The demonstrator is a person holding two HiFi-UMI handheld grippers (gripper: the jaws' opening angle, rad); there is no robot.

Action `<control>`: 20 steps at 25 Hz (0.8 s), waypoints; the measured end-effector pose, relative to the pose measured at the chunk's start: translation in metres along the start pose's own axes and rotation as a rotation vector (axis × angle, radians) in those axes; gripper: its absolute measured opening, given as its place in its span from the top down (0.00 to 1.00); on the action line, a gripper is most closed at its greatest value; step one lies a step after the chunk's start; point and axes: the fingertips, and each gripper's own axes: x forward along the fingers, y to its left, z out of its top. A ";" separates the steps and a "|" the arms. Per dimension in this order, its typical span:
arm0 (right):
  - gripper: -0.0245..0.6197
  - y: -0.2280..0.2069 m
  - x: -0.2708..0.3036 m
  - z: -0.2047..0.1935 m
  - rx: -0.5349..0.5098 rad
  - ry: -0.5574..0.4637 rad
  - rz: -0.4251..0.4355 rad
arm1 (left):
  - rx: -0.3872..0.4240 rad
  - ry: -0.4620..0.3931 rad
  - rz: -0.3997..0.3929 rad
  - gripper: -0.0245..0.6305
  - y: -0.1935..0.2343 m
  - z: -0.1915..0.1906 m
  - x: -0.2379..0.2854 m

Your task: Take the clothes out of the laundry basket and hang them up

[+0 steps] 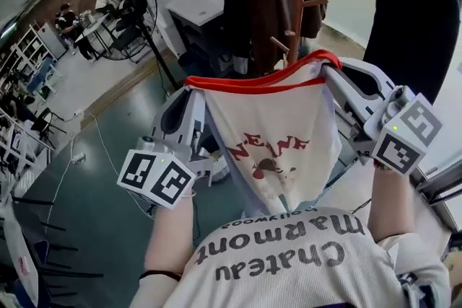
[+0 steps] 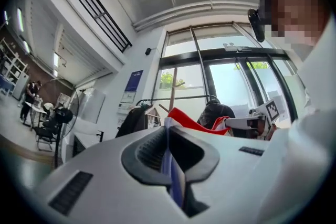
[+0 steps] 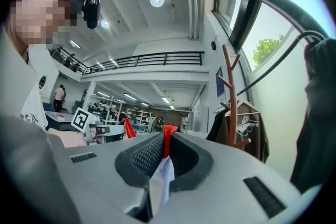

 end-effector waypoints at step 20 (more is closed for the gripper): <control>0.90 -0.105 0.018 0.000 0.003 -0.029 -0.419 | -0.023 -0.010 -0.431 0.93 0.015 0.001 0.175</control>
